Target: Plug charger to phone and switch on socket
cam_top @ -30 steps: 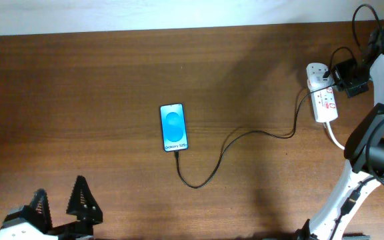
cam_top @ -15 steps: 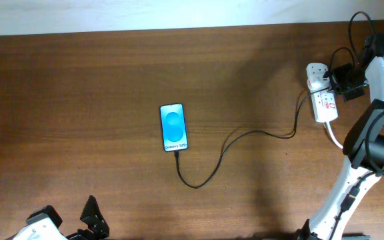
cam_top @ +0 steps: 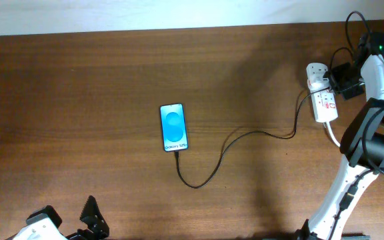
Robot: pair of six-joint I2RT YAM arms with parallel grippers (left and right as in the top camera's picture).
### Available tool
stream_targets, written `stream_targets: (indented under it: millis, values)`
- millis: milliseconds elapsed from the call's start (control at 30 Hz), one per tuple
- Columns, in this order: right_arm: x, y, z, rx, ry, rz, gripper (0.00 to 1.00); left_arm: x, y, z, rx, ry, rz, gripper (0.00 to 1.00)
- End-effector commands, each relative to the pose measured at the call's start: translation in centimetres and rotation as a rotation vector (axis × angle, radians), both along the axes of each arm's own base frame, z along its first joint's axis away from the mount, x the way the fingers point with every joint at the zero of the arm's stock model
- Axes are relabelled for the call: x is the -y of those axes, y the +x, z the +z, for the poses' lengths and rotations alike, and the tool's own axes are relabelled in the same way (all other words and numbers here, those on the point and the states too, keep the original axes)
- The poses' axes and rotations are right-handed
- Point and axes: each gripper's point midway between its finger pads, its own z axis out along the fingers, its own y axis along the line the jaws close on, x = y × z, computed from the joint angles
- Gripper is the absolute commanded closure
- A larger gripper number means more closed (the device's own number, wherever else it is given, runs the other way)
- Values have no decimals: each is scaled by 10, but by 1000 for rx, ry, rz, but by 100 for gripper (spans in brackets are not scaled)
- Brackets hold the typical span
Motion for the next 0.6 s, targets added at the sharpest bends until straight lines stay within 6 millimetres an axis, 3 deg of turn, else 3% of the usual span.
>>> stream_targets:
  millis: [0, 200, 567]
  values:
    - [-56, 11, -25, -13, 164, 80, 96, -4, -2, 1, 11, 2, 24, 1]
    - [-37, 8, -10, 32, 249, 46, 96, -4, -2, 1, 11, 2, 24, 1]
    - [-26, 8, -11, 40, 224, 43, 96, -4, -2, 1, 11, 2, 24, 0]
